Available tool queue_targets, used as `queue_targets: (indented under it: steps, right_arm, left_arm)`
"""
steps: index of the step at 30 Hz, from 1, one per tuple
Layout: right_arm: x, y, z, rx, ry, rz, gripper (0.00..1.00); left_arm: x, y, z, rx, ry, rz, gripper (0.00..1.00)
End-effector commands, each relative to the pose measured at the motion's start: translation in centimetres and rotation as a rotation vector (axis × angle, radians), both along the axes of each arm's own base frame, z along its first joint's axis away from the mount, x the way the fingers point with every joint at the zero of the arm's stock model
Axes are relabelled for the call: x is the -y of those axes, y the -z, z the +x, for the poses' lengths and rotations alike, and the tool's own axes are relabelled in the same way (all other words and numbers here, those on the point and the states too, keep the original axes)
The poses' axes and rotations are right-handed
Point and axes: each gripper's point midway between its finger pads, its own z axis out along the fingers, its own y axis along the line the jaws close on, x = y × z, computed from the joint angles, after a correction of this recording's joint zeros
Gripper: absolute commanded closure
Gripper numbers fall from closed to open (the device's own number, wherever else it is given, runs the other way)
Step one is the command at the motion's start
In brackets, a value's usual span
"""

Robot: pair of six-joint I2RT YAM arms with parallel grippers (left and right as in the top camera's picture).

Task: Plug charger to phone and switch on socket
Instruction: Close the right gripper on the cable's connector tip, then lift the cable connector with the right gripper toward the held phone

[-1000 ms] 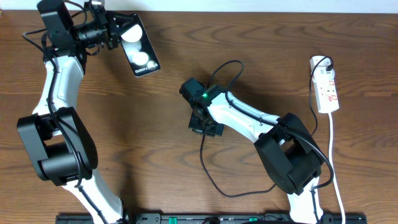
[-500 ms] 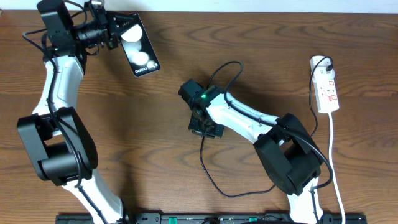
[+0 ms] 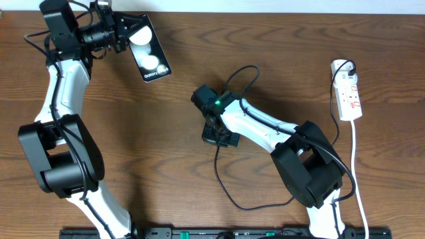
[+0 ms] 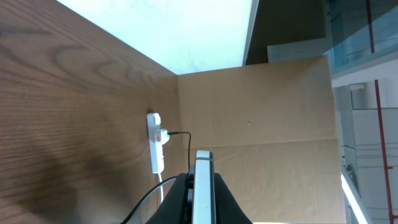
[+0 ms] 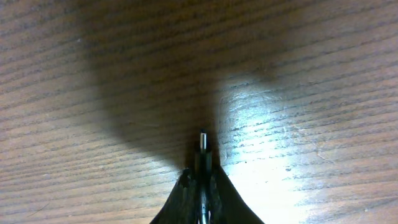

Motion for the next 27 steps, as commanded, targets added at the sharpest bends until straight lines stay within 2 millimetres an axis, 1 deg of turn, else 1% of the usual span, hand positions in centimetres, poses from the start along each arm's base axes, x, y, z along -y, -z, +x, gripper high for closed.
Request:
queue_targets:
  steps: [1, 3, 9, 11, 14, 17, 18, 21, 23, 24, 27]
  right_arm:
    - [-0.2, 0.8, -0.4, -0.007, -0.002, -0.023, 0.95]
    - [-0.2, 0.8, -0.4, -0.008, -0.002, -0.023, 0.98]
    - [-0.2, 0.8, -0.4, -0.007, -0.004, -0.023, 0.99]
    - [-0.4, 0.6, -0.1, -0.001, -0.035, -0.008, 0.99]
    - [-1.3, -0.7, 0.4, 0.001, -0.138, 0.072, 0.99]
    - [-1.0, -2.3, 0.9, -0.013, -0.17, 0.123, 0.99]
    - [-1.0, -2.9, 1.2, -0.009, -0.207, 0.152, 0.99]
    - [-1.4, -4.4, 1.9, -0.001, -0.342, 0.275, 0.99]
    - [-2.2, -5.5, 2.1, -0.005, -0.402, 0.395, 0.99]
    - [-2.8, -6.1, 2.2, -0.002, -0.427, 0.463, 0.99]
    - [-5.7, -9.4, 2.8, 0.072, -0.587, 0.775, 0.99]
  left_arm:
    - [0.1, -1.7, -0.8, 0.052, 0.031, 0.003, 0.93]
    - [0.1, -1.7, -0.8, 0.052, 0.031, 0.003, 0.92]
    - [0.1, -1.7, -0.8, 0.052, 0.031, 0.003, 0.93]
    - [0.1, -1.7, -0.8, 0.052, 0.031, 0.003, 0.93]
    - [0.1, -1.7, -0.8, 0.053, 0.03, 0.004, 0.93]
    - [-0.1, -1.7, -0.8, 0.066, 0.026, 0.009, 0.92]
    - [-0.3, -1.7, -0.7, 0.065, 0.023, 0.009, 0.93]
    - [-0.7, -1.7, -0.7, 0.065, 0.015, 0.01, 0.92]
    - [-1.0, -1.7, -0.7, 0.066, 0.009, 0.01, 0.92]
    - [-1.1, -1.7, -0.7, 0.067, 0.007, 0.01, 0.92]
    - [-1.3, -1.7, -0.8, 0.082, 0.011, 0.015, 0.92]
